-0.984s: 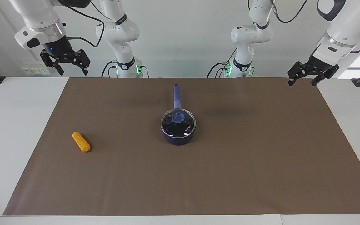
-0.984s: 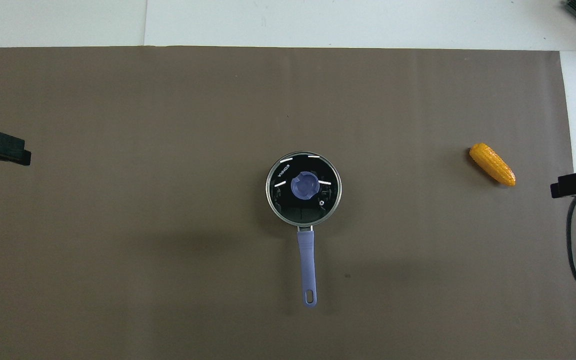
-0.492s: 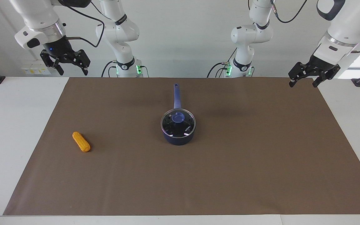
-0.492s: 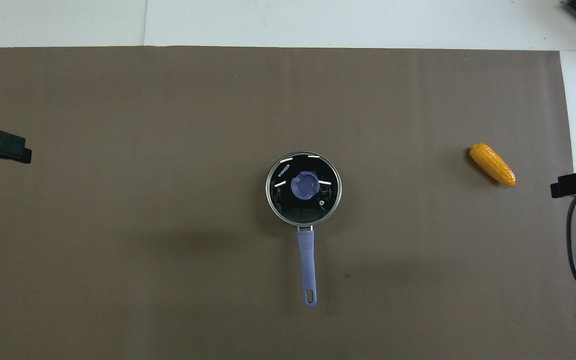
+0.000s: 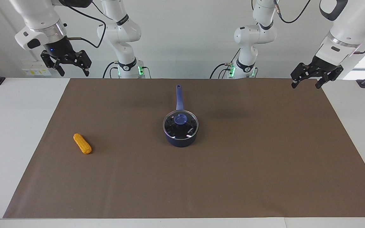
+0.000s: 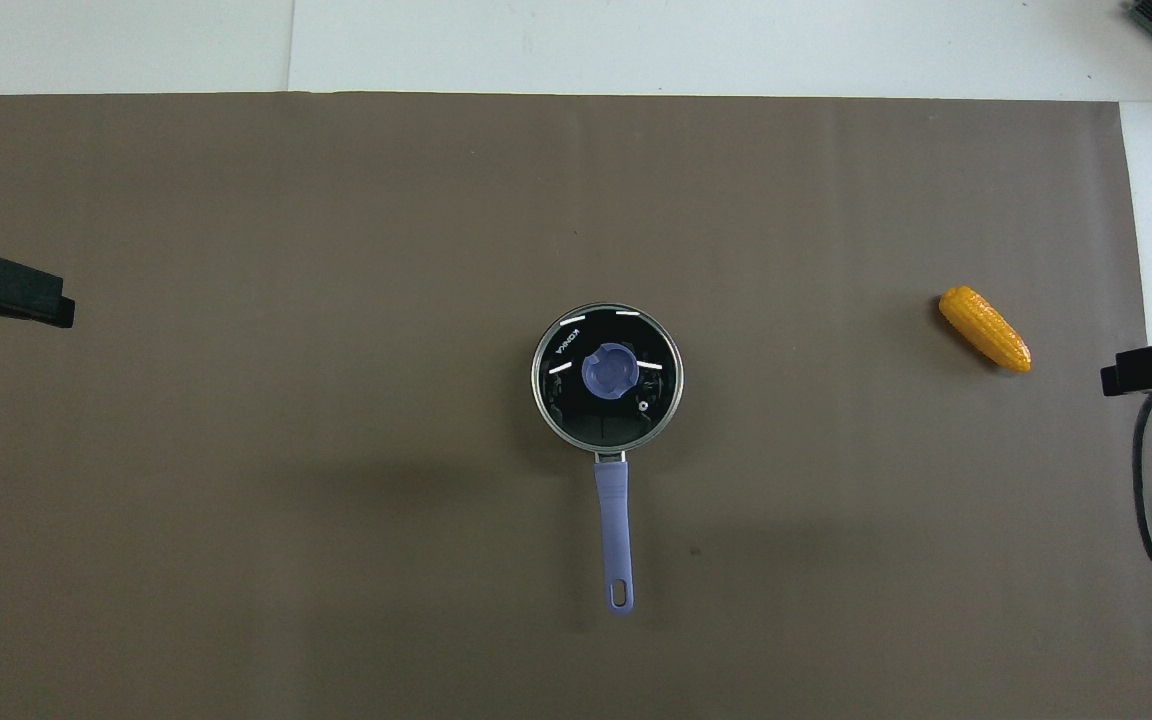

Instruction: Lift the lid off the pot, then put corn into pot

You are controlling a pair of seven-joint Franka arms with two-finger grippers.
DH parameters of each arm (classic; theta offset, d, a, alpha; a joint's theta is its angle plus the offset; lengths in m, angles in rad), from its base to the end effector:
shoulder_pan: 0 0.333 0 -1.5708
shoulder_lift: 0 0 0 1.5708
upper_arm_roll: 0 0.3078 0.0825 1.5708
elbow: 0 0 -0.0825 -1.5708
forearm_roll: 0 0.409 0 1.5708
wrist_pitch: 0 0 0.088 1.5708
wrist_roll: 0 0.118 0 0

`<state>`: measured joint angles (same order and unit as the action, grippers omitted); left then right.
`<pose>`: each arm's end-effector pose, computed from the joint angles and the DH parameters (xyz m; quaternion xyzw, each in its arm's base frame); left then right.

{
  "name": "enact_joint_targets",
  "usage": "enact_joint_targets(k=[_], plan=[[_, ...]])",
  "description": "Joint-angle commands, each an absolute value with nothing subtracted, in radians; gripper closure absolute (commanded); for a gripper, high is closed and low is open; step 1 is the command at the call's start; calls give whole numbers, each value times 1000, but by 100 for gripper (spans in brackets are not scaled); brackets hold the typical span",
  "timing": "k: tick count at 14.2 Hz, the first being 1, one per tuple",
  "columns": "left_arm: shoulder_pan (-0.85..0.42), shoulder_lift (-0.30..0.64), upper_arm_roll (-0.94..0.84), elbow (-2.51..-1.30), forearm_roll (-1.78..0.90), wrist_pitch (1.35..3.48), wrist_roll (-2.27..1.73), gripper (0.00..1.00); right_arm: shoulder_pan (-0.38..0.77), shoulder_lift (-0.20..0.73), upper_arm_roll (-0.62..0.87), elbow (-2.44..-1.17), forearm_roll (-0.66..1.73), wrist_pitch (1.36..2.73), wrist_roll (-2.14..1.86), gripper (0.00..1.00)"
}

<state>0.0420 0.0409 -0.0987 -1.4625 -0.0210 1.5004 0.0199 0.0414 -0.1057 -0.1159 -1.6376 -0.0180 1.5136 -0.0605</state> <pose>0.5841 -0.0345 0.6289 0.9992 -0.0390 -0.0016 0.0125 0.5392 -0.0457 0.6261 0.9999 -0.0070 -0.0097 0.0022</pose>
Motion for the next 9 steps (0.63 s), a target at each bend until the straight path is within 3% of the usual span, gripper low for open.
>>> enact_joint_targets(k=[1,9], plan=[[6,14,-94,-1494,-23,1503,29,0,37,-112,-117,-1649,-14,1528,-55,0],[-110,37,-92,-1532,-11,1554,5,0,28,-112,-118,-1648,-12,1526,-57,0]])
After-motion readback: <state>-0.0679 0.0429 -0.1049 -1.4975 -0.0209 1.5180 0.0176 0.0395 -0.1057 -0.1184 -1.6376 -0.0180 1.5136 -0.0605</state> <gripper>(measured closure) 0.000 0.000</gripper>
